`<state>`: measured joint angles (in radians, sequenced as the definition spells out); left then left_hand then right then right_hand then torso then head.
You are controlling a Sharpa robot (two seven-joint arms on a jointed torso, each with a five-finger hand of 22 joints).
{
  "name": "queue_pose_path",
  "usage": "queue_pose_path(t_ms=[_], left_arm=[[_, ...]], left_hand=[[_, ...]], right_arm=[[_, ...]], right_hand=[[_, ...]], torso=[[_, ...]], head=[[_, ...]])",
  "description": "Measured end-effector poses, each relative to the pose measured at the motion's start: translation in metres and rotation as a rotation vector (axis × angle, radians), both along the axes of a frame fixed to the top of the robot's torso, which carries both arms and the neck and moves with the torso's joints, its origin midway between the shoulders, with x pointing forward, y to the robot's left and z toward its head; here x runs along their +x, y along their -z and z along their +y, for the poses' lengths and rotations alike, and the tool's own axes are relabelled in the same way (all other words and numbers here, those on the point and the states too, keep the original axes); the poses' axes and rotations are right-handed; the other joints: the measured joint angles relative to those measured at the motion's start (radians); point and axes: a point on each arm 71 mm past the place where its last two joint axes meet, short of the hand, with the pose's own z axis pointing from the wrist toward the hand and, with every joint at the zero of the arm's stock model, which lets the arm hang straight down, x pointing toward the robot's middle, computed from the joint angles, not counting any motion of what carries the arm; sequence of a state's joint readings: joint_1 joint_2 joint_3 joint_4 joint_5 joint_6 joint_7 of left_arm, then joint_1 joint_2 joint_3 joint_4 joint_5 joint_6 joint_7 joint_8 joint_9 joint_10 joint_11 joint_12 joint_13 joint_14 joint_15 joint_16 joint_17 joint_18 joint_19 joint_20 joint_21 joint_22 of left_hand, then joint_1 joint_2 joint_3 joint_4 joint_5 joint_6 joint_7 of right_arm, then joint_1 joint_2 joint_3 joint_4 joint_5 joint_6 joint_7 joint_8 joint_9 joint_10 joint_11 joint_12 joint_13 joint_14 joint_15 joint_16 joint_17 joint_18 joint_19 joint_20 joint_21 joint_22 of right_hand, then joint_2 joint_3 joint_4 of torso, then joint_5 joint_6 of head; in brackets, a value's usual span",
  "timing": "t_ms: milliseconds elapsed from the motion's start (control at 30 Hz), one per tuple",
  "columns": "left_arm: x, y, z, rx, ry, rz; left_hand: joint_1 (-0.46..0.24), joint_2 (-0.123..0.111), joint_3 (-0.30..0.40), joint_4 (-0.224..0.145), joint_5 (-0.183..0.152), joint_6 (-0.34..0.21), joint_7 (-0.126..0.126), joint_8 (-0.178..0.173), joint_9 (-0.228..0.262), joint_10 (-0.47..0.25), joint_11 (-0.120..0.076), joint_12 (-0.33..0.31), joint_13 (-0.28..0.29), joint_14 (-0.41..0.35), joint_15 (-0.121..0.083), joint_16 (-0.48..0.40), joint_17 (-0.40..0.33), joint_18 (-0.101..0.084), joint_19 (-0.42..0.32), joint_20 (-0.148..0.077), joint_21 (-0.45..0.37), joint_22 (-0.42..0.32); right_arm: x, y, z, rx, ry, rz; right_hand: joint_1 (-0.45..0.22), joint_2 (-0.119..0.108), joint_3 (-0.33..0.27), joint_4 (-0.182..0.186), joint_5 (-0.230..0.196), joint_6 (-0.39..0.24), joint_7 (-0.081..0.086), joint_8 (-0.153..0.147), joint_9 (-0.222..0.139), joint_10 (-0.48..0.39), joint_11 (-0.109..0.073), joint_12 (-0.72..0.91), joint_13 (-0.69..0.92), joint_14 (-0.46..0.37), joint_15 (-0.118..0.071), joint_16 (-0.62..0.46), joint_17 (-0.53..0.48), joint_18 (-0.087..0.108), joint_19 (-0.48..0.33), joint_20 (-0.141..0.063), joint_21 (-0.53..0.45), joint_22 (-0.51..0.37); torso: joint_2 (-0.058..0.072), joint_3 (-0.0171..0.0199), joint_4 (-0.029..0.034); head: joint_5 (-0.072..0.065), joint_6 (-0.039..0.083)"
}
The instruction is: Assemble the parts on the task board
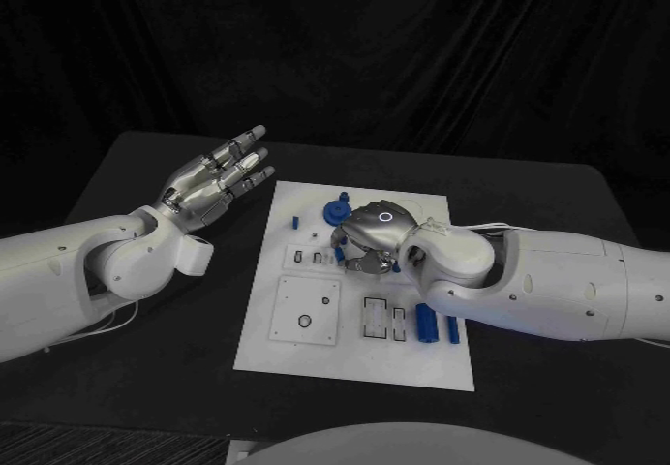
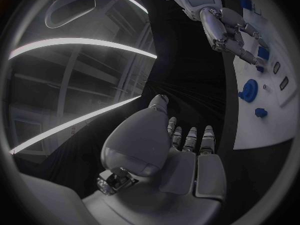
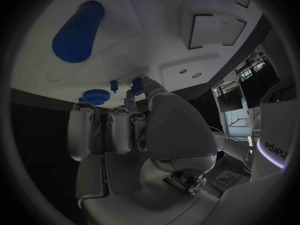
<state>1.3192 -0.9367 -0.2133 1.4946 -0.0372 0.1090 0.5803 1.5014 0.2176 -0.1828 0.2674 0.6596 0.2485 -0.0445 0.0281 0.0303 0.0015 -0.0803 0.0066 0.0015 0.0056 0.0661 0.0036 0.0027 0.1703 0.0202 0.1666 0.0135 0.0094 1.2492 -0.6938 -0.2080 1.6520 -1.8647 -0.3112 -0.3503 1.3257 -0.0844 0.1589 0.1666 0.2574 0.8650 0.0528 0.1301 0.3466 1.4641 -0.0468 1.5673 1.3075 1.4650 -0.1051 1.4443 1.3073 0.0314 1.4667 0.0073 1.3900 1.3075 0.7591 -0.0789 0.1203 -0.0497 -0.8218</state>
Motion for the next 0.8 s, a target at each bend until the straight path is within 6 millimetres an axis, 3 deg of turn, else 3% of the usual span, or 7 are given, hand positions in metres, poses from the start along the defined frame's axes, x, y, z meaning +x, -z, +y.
queue_pose_path(t_ms=[233, 467, 667, 800], left_arm=[[0.000, 0.001, 0.000, 0.001, 0.000, 0.002], [0.000, 0.001, 0.001, 0.002, -0.001, 0.004], [0.000, 0.002, 0.002, 0.003, -0.003, 0.005], [0.000, 0.002, 0.003, 0.004, -0.006, 0.005]], left_hand=[[0.004, -0.004, 0.000, 0.000, 0.000, 0.000, 0.000, 0.000, 0.000, 0.000, 0.000, 0.000, 0.000, 0.000, 0.000, 0.000, 0.000, 0.000, 0.000, 0.000, 0.000, 0.000], [0.008, 0.000, 0.000, 0.000, 0.000, 0.000, 0.000, 0.000, 0.000, 0.000, 0.000, 0.000, 0.000, 0.000, 0.000, 0.000, 0.000, 0.000, 0.000, 0.000, 0.000, 0.000], [0.008, 0.000, 0.001, -0.001, 0.003, 0.000, 0.000, 0.000, 0.000, 0.000, 0.000, 0.000, 0.000, 0.000, 0.000, 0.000, 0.000, 0.000, 0.000, 0.000, 0.000, 0.000], [0.014, -0.006, 0.006, -0.006, 0.004, 0.000, 0.000, 0.000, 0.000, 0.000, 0.000, 0.000, -0.001, 0.000, 0.000, 0.000, 0.000, 0.000, 0.000, 0.000, 0.000, 0.000]], right_arm=[[0.000, 0.001, 0.000, -0.001, 0.001, 0.001], [0.001, 0.001, 0.000, -0.001, 0.001, 0.001], [0.001, 0.000, -0.005, 0.012, 0.005, -0.008], [-0.001, -0.003, -0.011, 0.048, 0.003, -0.027]], right_hand=[[-0.020, -0.001, -0.008, -0.004, -0.050, -0.027, -0.004, -0.021, -0.018, 0.000, 0.000, -0.015, 0.000, 0.000, 0.000, -0.007, 0.000, 0.000, 0.000, 0.000, -0.009, 0.000], [-0.049, -0.007, -0.030, 0.005, -0.108, -0.092, -0.012, -0.059, -0.053, 0.000, 0.000, -0.020, 0.000, 0.000, 0.000, -0.007, 0.000, 0.000, 0.000, 0.000, -0.009, 0.000], [-0.087, -0.024, -0.060, 0.036, -0.188, -0.099, -0.012, -0.059, -0.075, 0.000, 0.000, -0.024, 0.000, 0.000, 0.000, -0.007, 0.000, 0.000, 0.000, 0.000, -0.013, 0.000], [-0.126, -0.052, -0.075, 0.092, -0.204, -0.099, -0.012, -0.059, -0.087, 0.000, 0.000, -0.028, 0.000, 0.000, 0.000, -0.007, 0.000, 0.000, 0.000, 0.000, -0.013, 0.000]], torso=[[0.000, -0.0001, 0.0001], [0.000, -0.0001, 0.0001], [0.000, -0.0002, 0.0001], [0.000, -0.0003, 0.0001]], head=[[-0.001, -0.002], [-0.001, -0.003], [0.002, -0.004], [0.005, 0.008]])
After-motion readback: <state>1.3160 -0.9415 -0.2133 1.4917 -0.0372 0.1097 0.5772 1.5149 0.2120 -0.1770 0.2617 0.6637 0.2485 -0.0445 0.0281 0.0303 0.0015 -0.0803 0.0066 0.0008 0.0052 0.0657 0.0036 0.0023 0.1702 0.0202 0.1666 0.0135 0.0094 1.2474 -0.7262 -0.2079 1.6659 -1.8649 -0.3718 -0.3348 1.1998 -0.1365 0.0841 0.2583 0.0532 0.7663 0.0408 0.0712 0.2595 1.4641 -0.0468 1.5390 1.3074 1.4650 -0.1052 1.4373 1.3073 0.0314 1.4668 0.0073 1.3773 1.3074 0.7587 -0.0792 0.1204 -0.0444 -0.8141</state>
